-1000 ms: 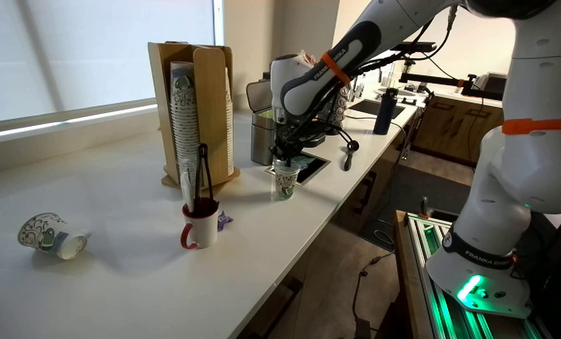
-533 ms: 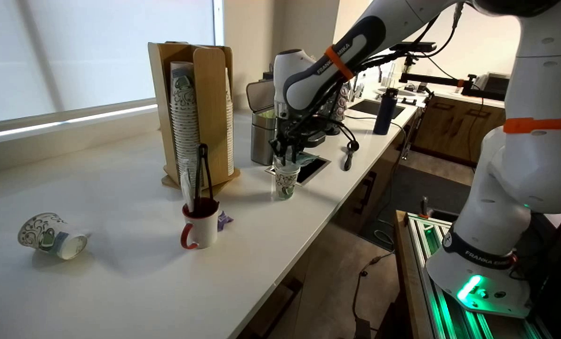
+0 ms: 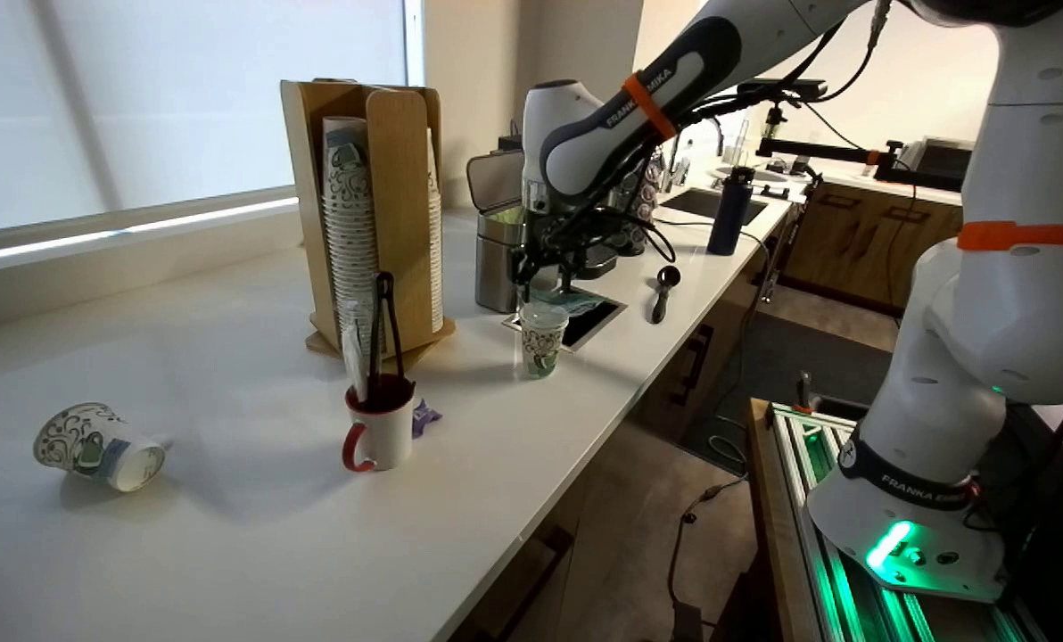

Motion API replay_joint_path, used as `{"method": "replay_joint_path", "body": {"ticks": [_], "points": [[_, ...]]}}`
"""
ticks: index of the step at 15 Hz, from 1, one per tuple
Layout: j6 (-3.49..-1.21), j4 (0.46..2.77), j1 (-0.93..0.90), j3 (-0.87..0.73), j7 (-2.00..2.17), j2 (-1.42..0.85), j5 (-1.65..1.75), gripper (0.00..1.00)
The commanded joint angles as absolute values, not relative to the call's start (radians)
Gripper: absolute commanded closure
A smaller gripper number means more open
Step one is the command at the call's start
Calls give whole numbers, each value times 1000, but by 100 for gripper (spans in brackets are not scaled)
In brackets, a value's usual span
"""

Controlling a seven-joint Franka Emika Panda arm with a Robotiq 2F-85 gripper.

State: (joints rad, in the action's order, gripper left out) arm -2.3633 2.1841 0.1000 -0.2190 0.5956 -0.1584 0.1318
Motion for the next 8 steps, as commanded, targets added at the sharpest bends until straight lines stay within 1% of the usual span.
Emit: {"method": "replay_joint_path", "body": {"ticks": [1, 2, 5, 6, 7, 8], "points": [[-2350, 2222, 110, -210, 561, -96, 108, 17], [-2356, 2234, 110, -209, 556, -82, 108, 18], [-2376, 2305, 117, -209, 554, -13, 88, 12], [-2382, 2342, 124, -213, 561, 24, 80, 3], [-2383, 2378, 133, -215, 563, 61, 66, 3], [-2392, 2415, 144, -219, 577, 99, 57, 0]]}}
